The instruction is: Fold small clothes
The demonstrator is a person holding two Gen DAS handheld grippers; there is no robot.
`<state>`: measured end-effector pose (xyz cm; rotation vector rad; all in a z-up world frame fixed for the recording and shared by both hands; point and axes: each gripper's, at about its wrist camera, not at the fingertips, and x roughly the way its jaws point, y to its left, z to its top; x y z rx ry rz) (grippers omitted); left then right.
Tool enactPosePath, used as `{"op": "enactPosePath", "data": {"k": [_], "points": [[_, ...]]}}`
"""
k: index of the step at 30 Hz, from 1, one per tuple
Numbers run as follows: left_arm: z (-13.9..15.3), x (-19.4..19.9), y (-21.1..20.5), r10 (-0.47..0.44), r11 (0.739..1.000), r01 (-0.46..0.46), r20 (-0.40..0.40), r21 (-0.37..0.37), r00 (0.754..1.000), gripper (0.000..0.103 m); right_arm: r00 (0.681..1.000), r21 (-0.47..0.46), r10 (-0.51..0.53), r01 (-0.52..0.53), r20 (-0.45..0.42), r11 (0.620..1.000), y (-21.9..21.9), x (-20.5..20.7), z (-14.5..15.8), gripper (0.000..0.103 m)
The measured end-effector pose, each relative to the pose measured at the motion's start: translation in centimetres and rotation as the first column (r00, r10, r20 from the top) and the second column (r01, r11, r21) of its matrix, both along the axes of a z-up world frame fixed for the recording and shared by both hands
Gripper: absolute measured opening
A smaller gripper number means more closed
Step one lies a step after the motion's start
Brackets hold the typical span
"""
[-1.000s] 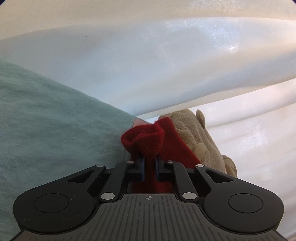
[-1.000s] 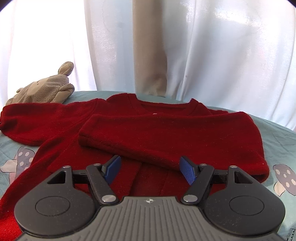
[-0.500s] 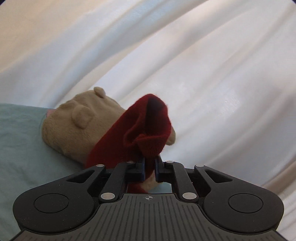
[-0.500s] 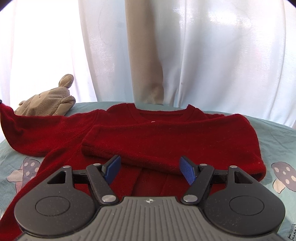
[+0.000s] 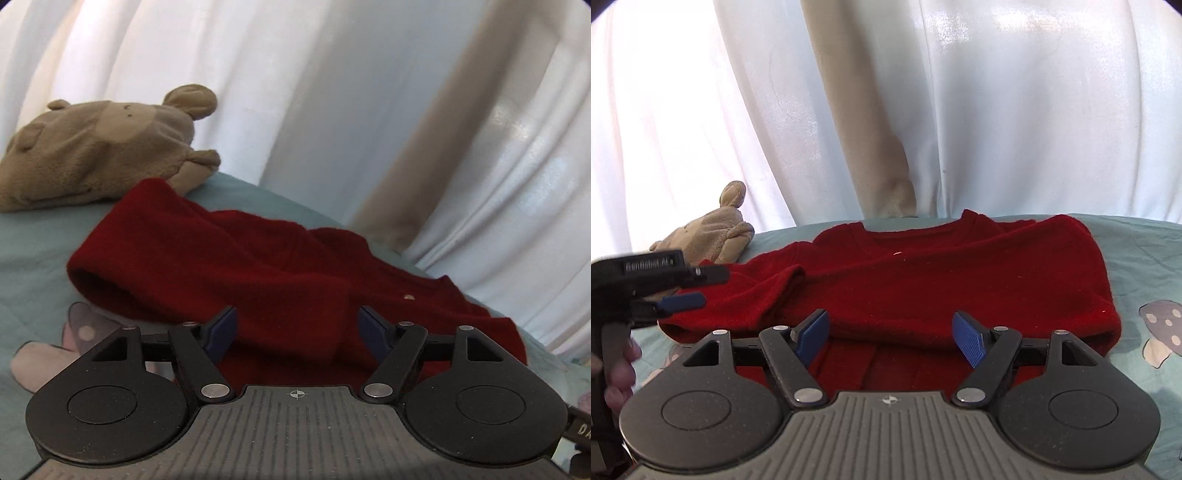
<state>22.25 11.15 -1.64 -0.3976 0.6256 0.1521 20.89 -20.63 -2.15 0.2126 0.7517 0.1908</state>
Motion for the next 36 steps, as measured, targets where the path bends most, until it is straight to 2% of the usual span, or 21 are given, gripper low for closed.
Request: {"op": "enactPosePath", "data": {"k": [2, 6, 10, 11, 12, 13, 15, 16, 19, 22, 26, 29, 31, 34, 36], "points": [[-0.6, -0.8, 2.3, 0.071, 0.997, -0.070, -0.035, 0.017, 0.997, 0.078, 0.999, 0.084, 0.029, -0.027, -0.028, 0.996, 0.2, 1.2, -0.3, 0.074], [-1.4, -1.6, 6.0, 0.175, 0.982, -0.182, -0.111, -0.053, 0.978, 0.077, 0.988, 0.272, 0.125, -0.096, -0.093, 0.957, 2.3, 4.7, -1.7, 0.074], [-1.9, -2.4, 6.9, 0.215, 0.974, -0.223, -0.142, -0.040, 0.966, 0.078, 0.962, 0.418, 0.199, -0.106, -0.185, 0.902, 5.3, 8.7, -4.3, 0.074], [-2.0, -2.7, 7.0, 0.222, 0.973, -0.229, -0.148, -0.032, 0.964, 0.078, 0.953, 0.455, 0.215, -0.098, -0.212, 0.885, 6.0, 9.5, -5.1, 0.070], [-2.0, -3.0, 7.1, 0.230, 0.971, -0.237, -0.154, -0.026, 0.961, 0.078, 0.944, 0.478, 0.230, -0.094, -0.235, 0.873, 6.8, 10.1, -5.8, 0.067], [-2.1, -3.2, 7.5, 0.236, 0.970, -0.243, -0.159, -0.027, 0.959, 0.078, 0.937, 0.472, 0.239, -0.094, -0.256, 0.877, 7.6, 10.6, -6.3, 0.062], [-2.6, -3.3, 8.0, 0.236, 0.969, -0.244, -0.169, -0.032, 0.957, 0.078, 0.927, 0.449, 0.231, -0.078, -0.296, 0.890, 8.8, 11.1, -7.1, 0.061], [-2.7, -3.4, 8.1, 0.232, 0.970, -0.240, -0.174, -0.030, 0.957, 0.078, 0.921, 0.470, 0.237, -0.070, -0.307, 0.880, 9.1, 11.1, -7.6, 0.060], [-3.2, -3.3, 8.5, 0.225, 0.973, -0.232, -0.190, -0.012, 0.955, 0.078, 0.904, 0.517, 0.249, -0.038, -0.346, 0.855, 9.8, 11.6, -8.7, 0.047], [-3.5, -2.9, 8.9, 0.240, 0.970, -0.244, -0.199, 0.006, 0.950, 0.078, 0.910, 0.513, 0.261, -0.065, -0.321, 0.856, 10.7, 11.9, -8.5, 0.016], [-3.5, -1.5, 9.4, 0.251, 0.968, -0.247, -0.197, 0.046, 0.948, 0.073, 0.954, 0.430, 0.251, -0.160, -0.162, 0.888, 10.7, 10.9, -4.2, 0.015], [-3.6, 0.1, 9.6, 0.256, 0.966, -0.241, -0.215, 0.093, 0.942, 0.058, 0.975, 0.376, 0.223, -0.201, -0.018, 0.905, 8.4, 9.8, 0.0, 0.015], [-3.7, 0.7, 9.7, 0.232, 0.973, -0.224, -0.216, 0.062, 0.948, 0.046, 0.980, 0.295, 0.188, -0.197, 0.059, 0.935, 6.1, 9.0, 2.2, 0.015], [-3.8, 1.6, 9.1, 0.184, 0.983, -0.181, -0.220, 0.034, 0.958, 0.031, 0.991, 0.191, 0.099, -0.115, 0.088, 0.975, 2.2, 8.6, 3.2, 0.015], [-4.0, 2.0, 8.3, 0.147, 0.989, -0.144, -0.228, 0.031, 0.962, 0.026, 0.999, 0.161, 0.026, -0.031, 0.035, 0.986, -0.4, 9.0, 2.1, 0.015]]}}
